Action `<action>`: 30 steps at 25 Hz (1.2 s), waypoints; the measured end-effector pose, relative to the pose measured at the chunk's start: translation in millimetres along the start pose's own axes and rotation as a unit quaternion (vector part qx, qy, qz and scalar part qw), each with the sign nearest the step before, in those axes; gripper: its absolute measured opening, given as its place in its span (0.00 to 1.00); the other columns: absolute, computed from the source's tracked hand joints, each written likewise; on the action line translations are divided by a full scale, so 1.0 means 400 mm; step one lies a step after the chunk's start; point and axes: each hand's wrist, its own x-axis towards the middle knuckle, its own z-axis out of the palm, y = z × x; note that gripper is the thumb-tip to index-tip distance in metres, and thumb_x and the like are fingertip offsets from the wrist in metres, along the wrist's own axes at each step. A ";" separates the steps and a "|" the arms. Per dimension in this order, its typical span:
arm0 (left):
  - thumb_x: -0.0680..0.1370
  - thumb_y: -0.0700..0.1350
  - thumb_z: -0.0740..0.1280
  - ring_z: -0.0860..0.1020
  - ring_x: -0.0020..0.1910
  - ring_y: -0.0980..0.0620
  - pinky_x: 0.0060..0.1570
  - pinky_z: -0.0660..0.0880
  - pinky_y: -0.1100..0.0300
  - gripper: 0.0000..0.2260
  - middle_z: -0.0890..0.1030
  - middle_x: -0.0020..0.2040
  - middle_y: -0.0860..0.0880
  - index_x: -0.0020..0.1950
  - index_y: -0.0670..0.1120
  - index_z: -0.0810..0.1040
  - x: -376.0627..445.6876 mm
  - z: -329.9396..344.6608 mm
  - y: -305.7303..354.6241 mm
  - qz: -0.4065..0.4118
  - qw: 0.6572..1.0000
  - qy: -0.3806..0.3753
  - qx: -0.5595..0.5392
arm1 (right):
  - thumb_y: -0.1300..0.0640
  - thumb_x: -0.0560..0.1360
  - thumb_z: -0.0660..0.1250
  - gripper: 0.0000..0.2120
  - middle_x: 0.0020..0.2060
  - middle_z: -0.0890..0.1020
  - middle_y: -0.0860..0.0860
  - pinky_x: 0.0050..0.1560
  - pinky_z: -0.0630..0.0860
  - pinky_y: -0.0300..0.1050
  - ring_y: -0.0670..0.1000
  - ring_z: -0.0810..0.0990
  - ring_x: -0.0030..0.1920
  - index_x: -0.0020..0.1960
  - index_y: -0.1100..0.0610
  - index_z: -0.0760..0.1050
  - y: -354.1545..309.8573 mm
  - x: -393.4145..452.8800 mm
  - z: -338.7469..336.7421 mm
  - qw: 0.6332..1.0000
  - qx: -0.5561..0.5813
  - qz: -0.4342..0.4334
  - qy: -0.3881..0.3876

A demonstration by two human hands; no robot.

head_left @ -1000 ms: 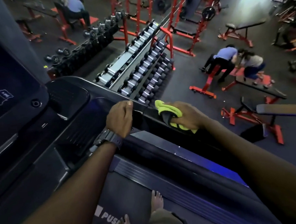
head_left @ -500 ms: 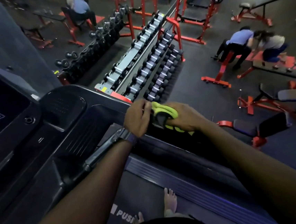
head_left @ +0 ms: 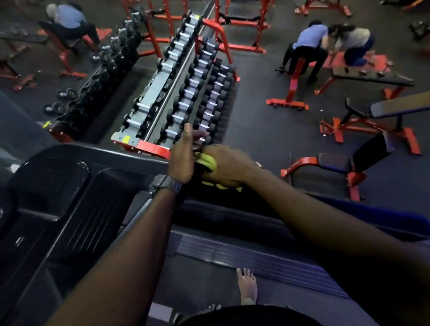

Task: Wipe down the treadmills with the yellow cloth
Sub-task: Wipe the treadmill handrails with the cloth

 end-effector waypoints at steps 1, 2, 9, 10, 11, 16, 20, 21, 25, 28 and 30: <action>0.69 0.75 0.49 0.81 0.51 0.51 0.54 0.76 0.50 0.38 0.84 0.51 0.48 0.53 0.47 0.82 0.001 -0.009 -0.004 -0.013 0.999 -0.009 -0.034 | 0.44 0.70 0.71 0.23 0.60 0.80 0.50 0.54 0.75 0.48 0.54 0.79 0.58 0.64 0.45 0.73 0.000 -0.005 -0.004 1.000 0.004 -0.009 -0.003; 0.69 0.75 0.50 0.80 0.51 0.50 0.54 0.76 0.51 0.37 0.84 0.52 0.46 0.53 0.47 0.82 -0.002 -0.014 -0.002 -0.012 0.998 -0.017 -0.054 | 0.43 0.69 0.70 0.24 0.60 0.80 0.49 0.55 0.75 0.48 0.53 0.78 0.57 0.64 0.45 0.73 0.032 -0.034 -0.017 1.000 0.005 -0.016 -0.004; 0.70 0.74 0.51 0.78 0.43 0.50 0.45 0.73 0.56 0.32 0.82 0.42 0.56 0.52 0.52 0.82 -0.014 -0.003 -0.012 0.029 0.996 -0.050 -0.065 | 0.37 0.66 0.69 0.24 0.55 0.82 0.49 0.54 0.76 0.51 0.55 0.80 0.56 0.59 0.44 0.75 0.095 -0.120 -0.052 0.996 -0.010 0.093 -0.006; 0.70 0.74 0.50 0.80 0.47 0.50 0.52 0.74 0.53 0.31 0.83 0.46 0.56 0.52 0.55 0.82 -0.010 -0.004 -0.020 0.044 0.997 -0.053 -0.040 | 0.38 0.67 0.70 0.24 0.57 0.81 0.48 0.54 0.76 0.50 0.54 0.80 0.56 0.61 0.43 0.74 0.046 -0.083 -0.026 0.997 -0.004 0.080 -0.001; 0.71 0.74 0.49 0.80 0.53 0.51 0.58 0.74 0.52 0.30 0.84 0.50 0.53 0.51 0.57 0.81 -0.008 -0.004 -0.026 0.056 0.997 -0.053 -0.019 | 0.40 0.69 0.72 0.24 0.59 0.81 0.48 0.55 0.76 0.49 0.53 0.79 0.57 0.63 0.43 0.74 0.014 -0.068 -0.012 0.998 -0.005 0.064 0.008; 0.72 0.70 0.49 0.80 0.49 0.56 0.46 0.73 0.71 0.31 0.84 0.51 0.50 0.53 0.51 0.81 -0.025 0.014 -0.020 0.061 0.996 -0.058 -0.039 | 0.52 0.69 0.76 0.26 0.58 0.82 0.49 0.60 0.73 0.47 0.51 0.79 0.57 0.66 0.49 0.76 0.204 -0.242 -0.100 0.994 0.019 0.111 -0.011; 0.73 0.72 0.50 0.78 0.58 0.47 0.59 0.74 0.48 0.28 0.81 0.58 0.48 0.53 0.56 0.81 -0.023 0.084 0.012 0.087 0.989 -0.119 -0.032 | 0.49 0.69 0.76 0.23 0.55 0.82 0.49 0.55 0.73 0.46 0.53 0.79 0.55 0.63 0.47 0.77 0.164 -0.177 -0.076 0.995 0.024 0.101 -0.005; 0.73 0.73 0.51 0.78 0.60 0.47 0.62 0.73 0.44 0.29 0.81 0.60 0.48 0.53 0.56 0.81 -0.025 0.110 0.020 0.075 0.987 -0.134 -0.046 | 0.47 0.69 0.76 0.22 0.54 0.82 0.49 0.53 0.74 0.46 0.53 0.80 0.54 0.61 0.47 0.76 0.132 -0.142 -0.055 0.996 0.023 0.086 -0.008; 0.72 0.70 0.52 0.75 0.66 0.49 0.68 0.68 0.46 0.29 0.80 0.63 0.47 0.53 0.52 0.81 -0.018 0.132 0.000 0.021 0.985 -0.101 -0.141 | 0.49 0.69 0.76 0.26 0.57 0.82 0.48 0.57 0.74 0.46 0.50 0.79 0.55 0.65 0.47 0.75 0.179 -0.213 -0.076 0.995 0.034 0.092 0.011; 0.71 0.70 0.50 0.74 0.64 0.52 0.62 0.67 0.52 0.32 0.79 0.65 0.48 0.57 0.50 0.79 -0.005 0.111 -0.003 -0.026 0.978 -0.091 -0.186 | 0.48 0.68 0.76 0.26 0.57 0.81 0.44 0.60 0.74 0.49 0.50 0.79 0.57 0.65 0.44 0.76 0.269 -0.317 -0.118 0.992 0.021 0.125 -0.004; 0.71 0.70 0.50 0.75 0.64 0.51 0.59 0.69 0.53 0.31 0.79 0.63 0.48 0.56 0.50 0.79 -0.010 0.121 0.005 -0.022 0.980 -0.098 -0.172 | 0.47 0.67 0.76 0.25 0.55 0.82 0.44 0.57 0.74 0.48 0.51 0.80 0.55 0.63 0.42 0.76 0.240 -0.271 -0.107 0.992 0.033 0.124 0.004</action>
